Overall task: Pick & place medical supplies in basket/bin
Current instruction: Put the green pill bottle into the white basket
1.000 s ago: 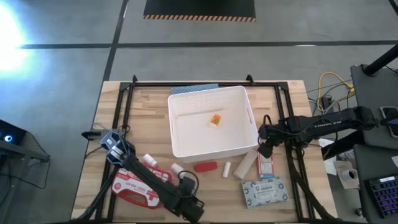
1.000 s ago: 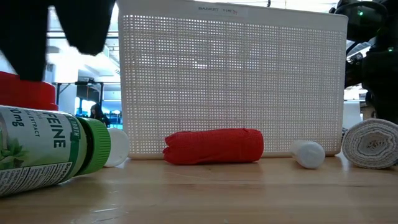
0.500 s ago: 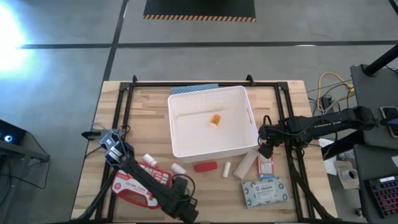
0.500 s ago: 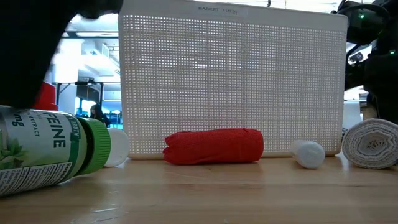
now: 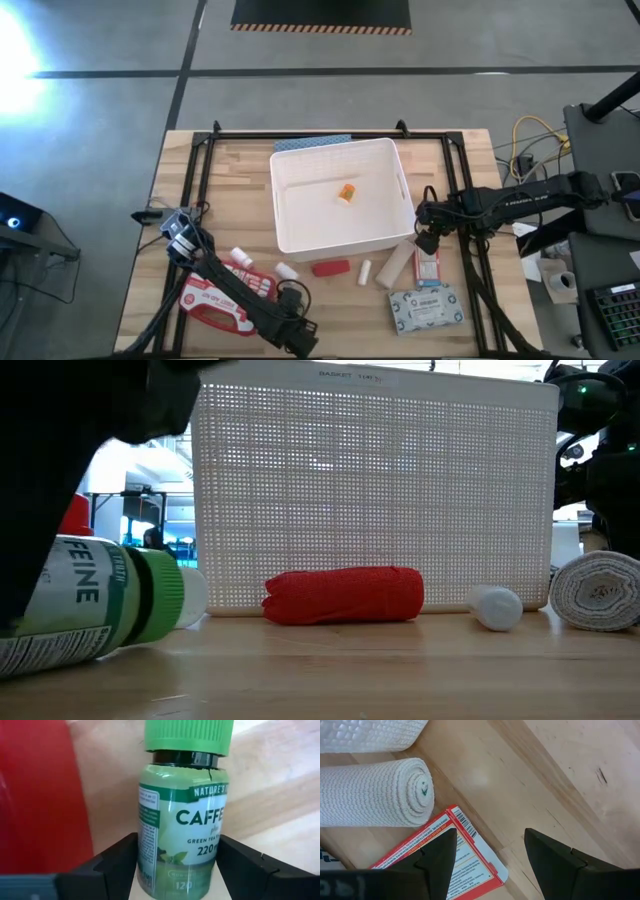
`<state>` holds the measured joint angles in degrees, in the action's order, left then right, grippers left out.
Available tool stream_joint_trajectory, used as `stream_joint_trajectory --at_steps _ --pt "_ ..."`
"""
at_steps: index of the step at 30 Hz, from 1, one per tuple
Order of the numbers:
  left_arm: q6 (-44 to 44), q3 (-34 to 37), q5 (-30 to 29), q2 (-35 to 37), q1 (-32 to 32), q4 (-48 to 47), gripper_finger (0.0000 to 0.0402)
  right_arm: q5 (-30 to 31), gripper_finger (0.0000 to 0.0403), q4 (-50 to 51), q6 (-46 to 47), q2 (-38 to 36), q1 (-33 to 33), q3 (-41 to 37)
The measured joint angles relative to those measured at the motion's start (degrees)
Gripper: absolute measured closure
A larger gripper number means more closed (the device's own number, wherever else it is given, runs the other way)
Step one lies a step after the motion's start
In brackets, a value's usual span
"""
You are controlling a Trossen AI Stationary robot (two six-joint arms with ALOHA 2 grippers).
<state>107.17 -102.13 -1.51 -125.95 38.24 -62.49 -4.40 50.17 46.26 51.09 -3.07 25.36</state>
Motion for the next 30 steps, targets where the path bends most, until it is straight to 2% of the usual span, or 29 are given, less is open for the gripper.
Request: stream_joint_trajectory --at_steps 7,18,30 --pt "-0.8 2.0 -0.6 -0.1 -0.3 0.4 0.0168 0.1 0.0179 0.0 0.0 0.0 0.0 0.0" --pt "-5.1 1.6 -0.9 0.4 -0.5 0.6 0.0197 0.1 0.0179 0.0 0.0 0.0 0.0 0.0" --pt "-17.5 -6.1 -4.3 7.7 -0.4 -1.0 0.02 0.1 0.0179 0.0 0.0 0.0 0.0 0.0"
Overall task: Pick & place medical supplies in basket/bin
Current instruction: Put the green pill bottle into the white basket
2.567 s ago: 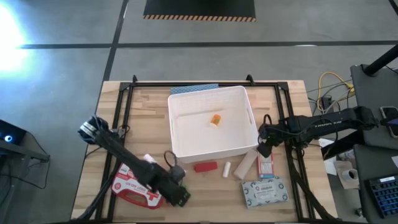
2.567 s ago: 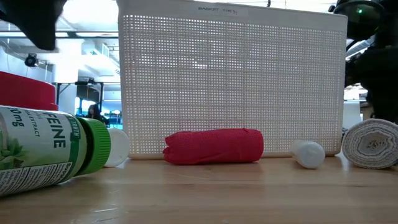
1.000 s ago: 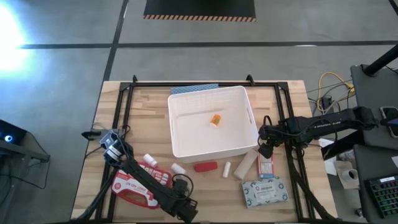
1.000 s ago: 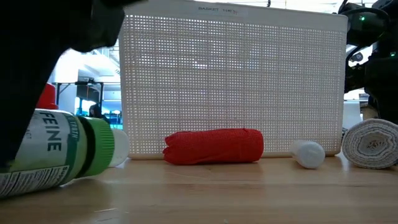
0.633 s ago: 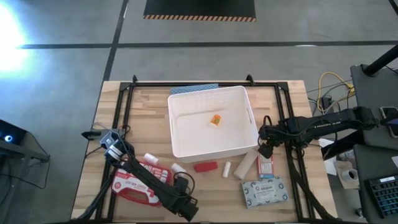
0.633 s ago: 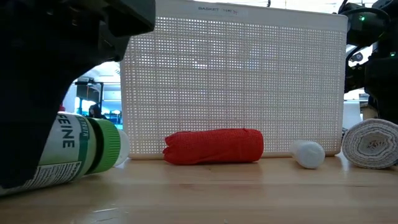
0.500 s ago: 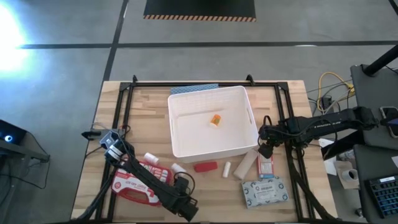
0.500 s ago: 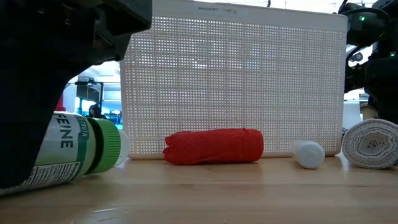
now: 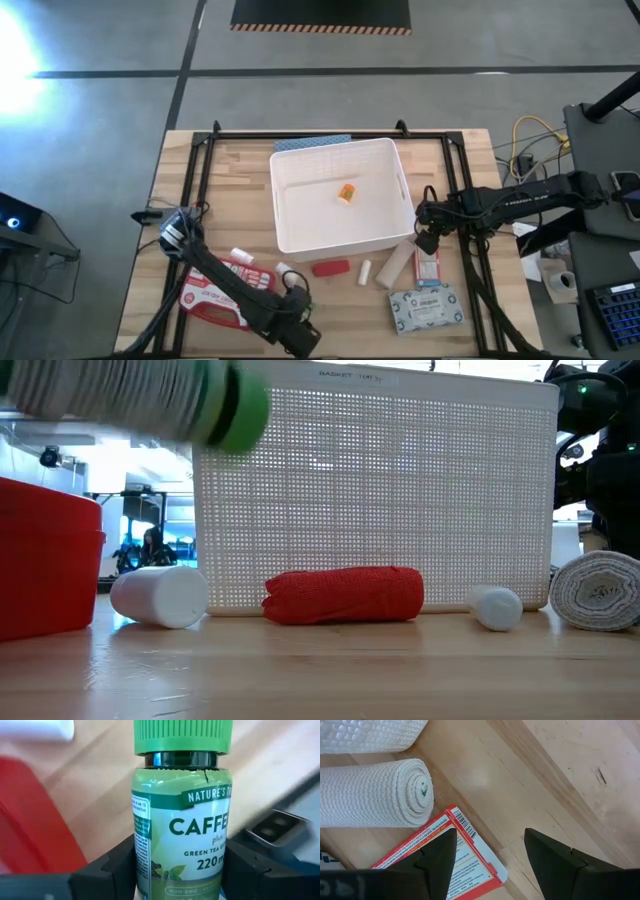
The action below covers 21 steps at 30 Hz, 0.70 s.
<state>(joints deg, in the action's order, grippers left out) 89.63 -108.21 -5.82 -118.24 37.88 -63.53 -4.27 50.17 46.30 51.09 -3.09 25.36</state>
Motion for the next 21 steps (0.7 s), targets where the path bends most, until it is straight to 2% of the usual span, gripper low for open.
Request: stream_joint_trajectory --at_steps 3,7,12,14,19,21 --pt "-5.1 -0.7 -1.6 3.7 0.2 -0.5 0.02 0.0 0.0179 0.0 0.0 0.0 0.0 0.0" --pt "-10.3 -0.6 -7.2 9.1 0.5 -0.4 0.02 0.0 0.0179 0.0 0.0 0.0 0.0 0.0" --pt "-16.1 -0.7 -25.1 16.2 -1.1 -0.2 0.02 0.0 0.0179 -0.1 0.0 0.0 0.0 0.0" --pt "-21.1 -0.7 -29.6 18.0 -3.7 -0.2 0.02 0.2 0.0179 -0.2 0.0 0.0 0.0 0.0" --pt "-38.6 -0.7 -30.6 20.1 -15.1 1.4 0.0201 1.7 0.0179 -0.7 0.1 0.0 0.0 0.0" --pt "-45.8 -0.7 -28.7 20.1 -20.6 3.6 0.0201 1.7 0.0179 -0.9 0.2 0.0 0.0 0.0"
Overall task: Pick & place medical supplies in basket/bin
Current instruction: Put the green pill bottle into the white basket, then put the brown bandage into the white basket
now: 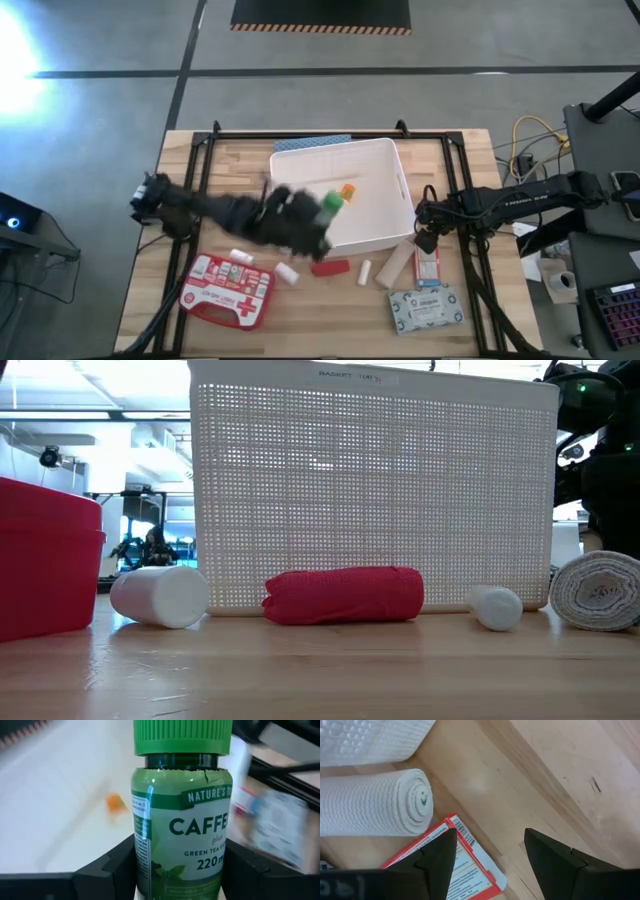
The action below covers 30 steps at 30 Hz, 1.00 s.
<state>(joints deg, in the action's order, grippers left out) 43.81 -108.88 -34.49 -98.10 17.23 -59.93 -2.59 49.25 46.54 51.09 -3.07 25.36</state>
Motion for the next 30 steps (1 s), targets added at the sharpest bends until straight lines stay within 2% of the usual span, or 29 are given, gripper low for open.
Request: stream_joint_trajectory --at_steps 3,5,9,12,20,24,30 --pt "-5.7 0.6 7.9 -0.1 -8.1 2.6 0.0201 0.0 0.0179 -0.2 0.3 0.0 0.0 0.1" --pt "-8.5 1.2 11.0 -0.2 -12.0 4.1 0.0201 0.1 0.0179 -0.3 1.2 0.0 0.0 0.2" --pt "-11.9 2.0 11.8 -0.2 -17.2 4.3 0.02 1.3 0.0179 -0.4 2.5 0.0 0.0 0.2" --pt "-11.8 3.2 11.7 -0.2 -19.1 4.2 0.0183 1.3 0.0179 -0.4 2.5 0.0 0.0 0.2" --pt "-11.8 4.8 12.0 0.0 -17.5 3.0 0.0103 1.3 0.0179 -0.5 0.1 0.0 0.0 0.1" --pt "-7.7 4.8 11.8 2.7 -14.5 2.7 0.0093 1.2 0.0179 -0.5 0.0 0.0 0.0 0.1" --pt "-3.2 5.6 11.8 5.8 -5.0 1.6 0.0092 1.1 0.0179 -0.6 -0.1 0.0 0.0 0.1"
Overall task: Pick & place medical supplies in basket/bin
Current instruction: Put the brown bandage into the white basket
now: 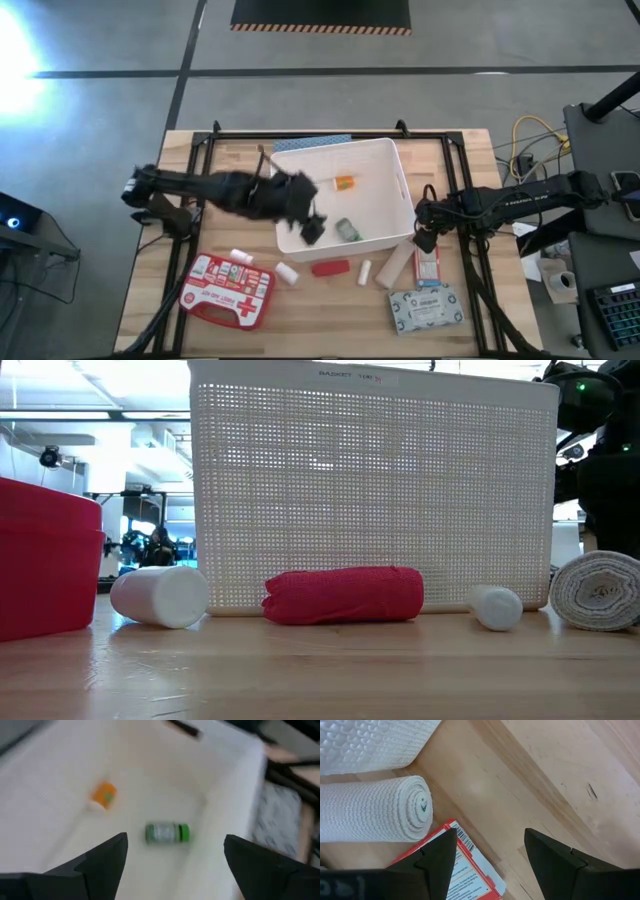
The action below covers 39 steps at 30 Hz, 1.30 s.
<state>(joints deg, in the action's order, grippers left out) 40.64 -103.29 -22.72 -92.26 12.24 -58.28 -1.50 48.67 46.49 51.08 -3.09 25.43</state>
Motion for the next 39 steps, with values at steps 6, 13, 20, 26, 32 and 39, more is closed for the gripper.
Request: stream_joint_trajectory --at_steps 6,13,20,26,32,39 --pt "17.6 3.4 -0.2 1.1 9.8 -8.7 0.0092 -2.4 0.0179 -1.6 -2.5 0.0 0.0 1.9" --pt "36.9 10.3 -5.9 1.1 22.1 -8.8 0.0091 -4.5 0.0179 -11.3 -6.5 0.0 0.0 4.4" --pt "51.6 21.3 -7.3 1.2 24.5 -9.1 0.0091 -0.4 0.0179 -22.8 -6.7 0.0 1.7 6.2" --pt "53.5 28.6 -7.5 1.5 21.7 -8.6 0.0091 5.0 0.0179 -22.7 -6.2 0.0 4.0 7.2" --pt "50.2 29.3 -7.1 2.4 19.2 -6.5 0.0091 1.5 0.0179 -16.7 -7.0 -0.4 4.7 8.0" --pt "45.2 20.8 -7.5 2.7 22.2 -7.6 0.0091 -0.1 0.0179 4.4 -11.8 -1.4 -1.8 11.6"
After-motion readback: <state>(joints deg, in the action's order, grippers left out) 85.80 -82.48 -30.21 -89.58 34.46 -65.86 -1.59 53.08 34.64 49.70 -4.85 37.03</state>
